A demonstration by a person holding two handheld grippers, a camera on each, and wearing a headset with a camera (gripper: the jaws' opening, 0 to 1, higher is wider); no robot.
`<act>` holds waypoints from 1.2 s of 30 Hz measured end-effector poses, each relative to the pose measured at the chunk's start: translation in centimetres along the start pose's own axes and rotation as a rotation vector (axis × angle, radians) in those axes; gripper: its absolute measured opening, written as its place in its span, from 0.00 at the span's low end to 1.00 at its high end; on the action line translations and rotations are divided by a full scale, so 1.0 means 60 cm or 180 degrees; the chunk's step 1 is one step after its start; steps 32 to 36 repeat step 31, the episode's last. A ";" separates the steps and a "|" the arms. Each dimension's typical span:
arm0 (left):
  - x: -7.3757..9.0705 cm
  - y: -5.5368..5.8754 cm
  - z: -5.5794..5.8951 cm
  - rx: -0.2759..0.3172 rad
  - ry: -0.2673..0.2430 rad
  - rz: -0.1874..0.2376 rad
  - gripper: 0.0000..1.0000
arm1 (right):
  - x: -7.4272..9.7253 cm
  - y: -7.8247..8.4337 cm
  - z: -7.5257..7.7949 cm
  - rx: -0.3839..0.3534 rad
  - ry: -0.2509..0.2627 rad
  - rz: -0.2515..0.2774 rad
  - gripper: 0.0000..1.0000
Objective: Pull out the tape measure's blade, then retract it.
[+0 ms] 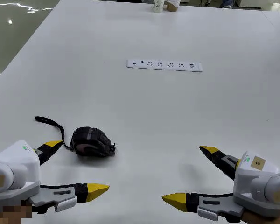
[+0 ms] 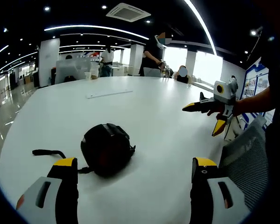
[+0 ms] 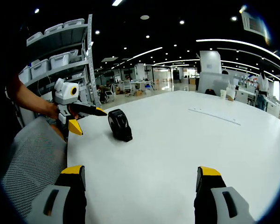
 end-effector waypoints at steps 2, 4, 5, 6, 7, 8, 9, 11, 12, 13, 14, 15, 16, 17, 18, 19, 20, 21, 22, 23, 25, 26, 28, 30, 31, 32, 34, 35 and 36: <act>0.000 0.001 -0.001 -0.0020 -0.0006 -0.0026 0.99 | 0.000 -0.001 0.000 -0.0003 0.0003 0.0006 0.99; 0.000 0.001 -0.001 0.0006 0.0021 -0.0039 0.99 | 0.000 -0.001 0.000 -0.0004 0.0008 0.0009 0.99; 0.000 0.001 -0.001 0.0006 0.0020 -0.0034 0.99 | 0.000 -0.001 0.000 -0.0011 0.0008 0.0013 0.99; 0.000 0.001 -0.001 0.0008 0.0029 -0.0036 0.99 | 0.001 -0.001 0.000 -0.0013 0.0010 0.0015 0.99; 0.000 0.001 -0.002 0.0008 0.0029 -0.0031 0.99 | 0.001 -0.001 0.001 -0.0012 0.0012 0.0014 0.99; 0.000 0.001 -0.002 0.0004 0.0027 -0.0036 0.99 | 0.001 -0.001 0.001 -0.0015 0.0014 0.0014 0.99; 0.000 0.001 -0.001 0.0003 0.0040 -0.0040 0.99 | 0.001 -0.001 0.001 -0.0021 0.0018 0.0010 0.99; 0.000 0.001 -0.001 0.0016 0.0049 -0.0035 0.99 | 0.002 -0.001 0.001 -0.0018 0.0024 0.0009 0.99; 0.000 0.001 -0.002 0.0019 0.0053 -0.0044 0.98 | 0.003 0.000 0.002 -0.0024 0.0027 0.0012 0.99; 0.000 0.000 -0.002 0.0022 0.0049 -0.0050 0.97 | 0.003 0.000 0.002 -0.0027 0.0029 0.0011 0.99; 0.000 0.000 -0.002 0.0017 0.0045 -0.0050 0.97 | 0.003 0.000 0.002 -0.0028 0.0031 0.0008 0.99; 0.000 -0.001 -0.002 0.0012 0.0045 -0.0037 0.97 | 0.003 0.000 0.002 -0.0028 0.0030 0.0004 0.99; 0.000 -0.001 -0.001 0.0014 0.0039 -0.0032 0.97 | 0.003 0.000 0.002 -0.0030 0.0027 0.0001 0.99; 0.000 -0.002 -0.001 0.0007 0.0045 -0.0021 0.97 | 0.004 0.000 0.002 -0.0030 0.0028 0.0004 0.99; 0.000 -0.001 0.000 0.0044 0.0076 -0.0047 0.95 | 0.004 0.000 0.002 -0.0031 0.0028 0.0005 0.99; -0.001 -0.001 -0.001 0.0020 0.0053 -0.0045 0.95 | 0.004 0.000 0.002 -0.0032 0.0029 0.0004 0.99; -0.001 -0.001 -0.002 -0.0027 0.0031 -0.0046 0.96 | 0.004 0.000 0.002 -0.0033 0.0031 0.0007 0.99; -0.001 0.000 -0.002 -0.0018 0.0035 -0.0041 0.97 | 0.004 0.000 0.002 -0.0035 0.0030 0.0006 0.99; -0.001 0.000 -0.001 0.0001 0.0046 -0.0035 0.98 | 0.004 0.000 0.002 -0.0031 0.0030 0.0006 0.99; -0.001 0.000 -0.002 0.0000 0.0046 -0.0029 0.99 | 0.004 0.000 0.002 -0.0030 0.0030 0.0007 0.99; -0.001 0.001 -0.002 0.0005 0.0048 -0.0037 0.99 | 0.004 -0.001 0.002 -0.0033 0.0032 0.0010 0.99; 0.000 0.000 -0.003 -0.0008 0.0038 -0.0022 0.99 | 0.004 -0.001 0.002 -0.0030 0.0031 0.0008 0.99; 0.000 0.000 -0.004 0.0001 0.0033 -0.0026 0.99 | 0.005 -0.001 0.002 -0.0035 0.0034 0.0007 0.99; 0.001 0.000 -0.005 0.0017 0.0038 -0.0028 0.99 | 0.006 -0.001 0.003 -0.0036 0.0035 0.0010 0.99; 0.001 -0.001 -0.005 0.0013 0.0030 -0.0019 0.99 | 0.006 -0.001 0.003 -0.0035 0.0035 0.0010 0.99; 0.001 -0.001 -0.005 0.0013 0.0030 -0.0019 0.99 | 0.006 -0.001 0.003 -0.0035 0.0035 0.0010 0.99; 0.001 -0.001 -0.005 0.0013 0.0030 -0.0019 0.99 | 0.006 -0.001 0.003 -0.0035 0.0035 0.0010 0.99; 0.001 -0.001 -0.005 0.0013 0.0030 -0.0019 0.99 | 0.006 -0.001 0.003 -0.0035 0.0035 0.0010 0.99; 0.001 -0.001 -0.005 0.0013 0.0030 -0.0019 0.99 | 0.006 -0.001 0.003 -0.0035 0.0035 0.0010 0.99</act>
Point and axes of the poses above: the centre of the closed fingertips' face, and the gripper's own axes: x roughly backward along the fingers, z roughly to its right, y roughly out of its underside, the point moved 10 cm from there along x, roughly backward along the fingers, and after that the axes turned 13 degrees about x, right-handed, at the moved point
